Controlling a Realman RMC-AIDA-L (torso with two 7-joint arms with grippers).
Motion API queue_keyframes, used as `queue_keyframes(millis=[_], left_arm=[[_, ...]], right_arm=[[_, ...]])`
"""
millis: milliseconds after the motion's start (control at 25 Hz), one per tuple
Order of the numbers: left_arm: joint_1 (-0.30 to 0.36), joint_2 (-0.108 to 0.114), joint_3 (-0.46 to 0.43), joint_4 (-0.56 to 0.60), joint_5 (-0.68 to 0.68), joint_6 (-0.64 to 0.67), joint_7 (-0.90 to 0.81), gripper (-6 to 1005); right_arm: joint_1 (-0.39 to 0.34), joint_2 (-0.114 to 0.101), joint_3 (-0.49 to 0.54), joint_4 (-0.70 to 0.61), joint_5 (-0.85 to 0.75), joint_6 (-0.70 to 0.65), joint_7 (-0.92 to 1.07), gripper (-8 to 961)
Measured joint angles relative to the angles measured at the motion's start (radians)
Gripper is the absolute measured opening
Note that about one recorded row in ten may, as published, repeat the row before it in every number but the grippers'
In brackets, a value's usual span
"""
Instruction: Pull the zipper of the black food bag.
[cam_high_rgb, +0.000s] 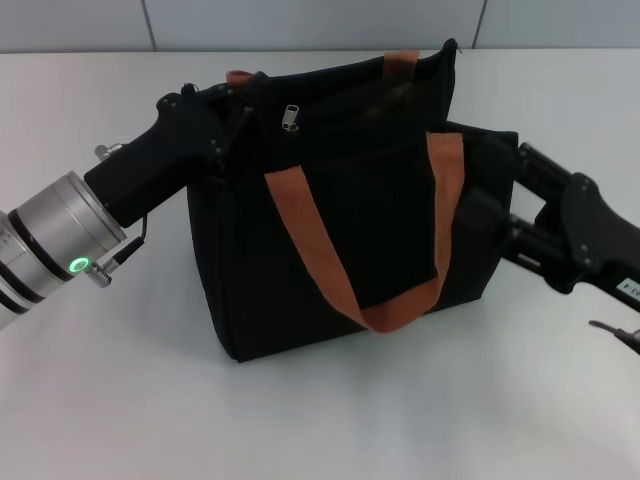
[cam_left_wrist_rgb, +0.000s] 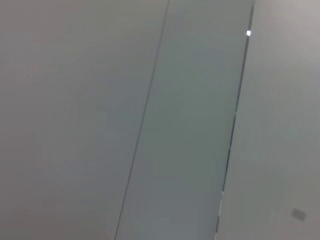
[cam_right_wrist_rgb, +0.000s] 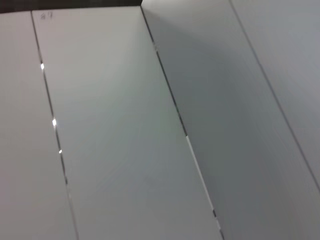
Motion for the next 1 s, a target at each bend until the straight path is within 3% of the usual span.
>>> queue_keyframes(millis=[240, 360, 440, 640, 920, 1000], left_arm=[[-0.001, -0.002, -0.016, -0.006, -0.009, 0.031, -0.033, 18], [-0.045, -0.006, -0.104, -0.087, -0.072, 0.014, -0.116, 17], [-0.090, -0.006, -0.168, -0.136, -0.098, -0.078, -0.244, 17], [-0.128, -0.001, -0.128, -0.083, -0.024, -0.060, -0.331, 17], [-0.116, -0.002, -0.125, -0.032, 0.102, 0.089, -0.303, 18], [-0.096, -0.003, -0.140, -0.031, 0.110, 0.073, -0.281, 18]], right_arm=[[0.014, 0.000, 0.018, 0.006, 0.025, 0.000, 0.072, 706], [0.023, 0.001, 0.020, 0.009, 0.025, 0.003, 0.074, 704], [0.032, 0.002, 0.022, 0.021, 0.026, 0.006, 0.075, 703], [0.027, -0.001, 0.025, 0.032, 0.026, 0.002, 0.076, 701], [0.019, -0.001, 0.038, 0.031, 0.027, 0.007, 0.075, 697], [0.020, -0.001, 0.039, 0.030, 0.027, 0.011, 0.072, 696]])
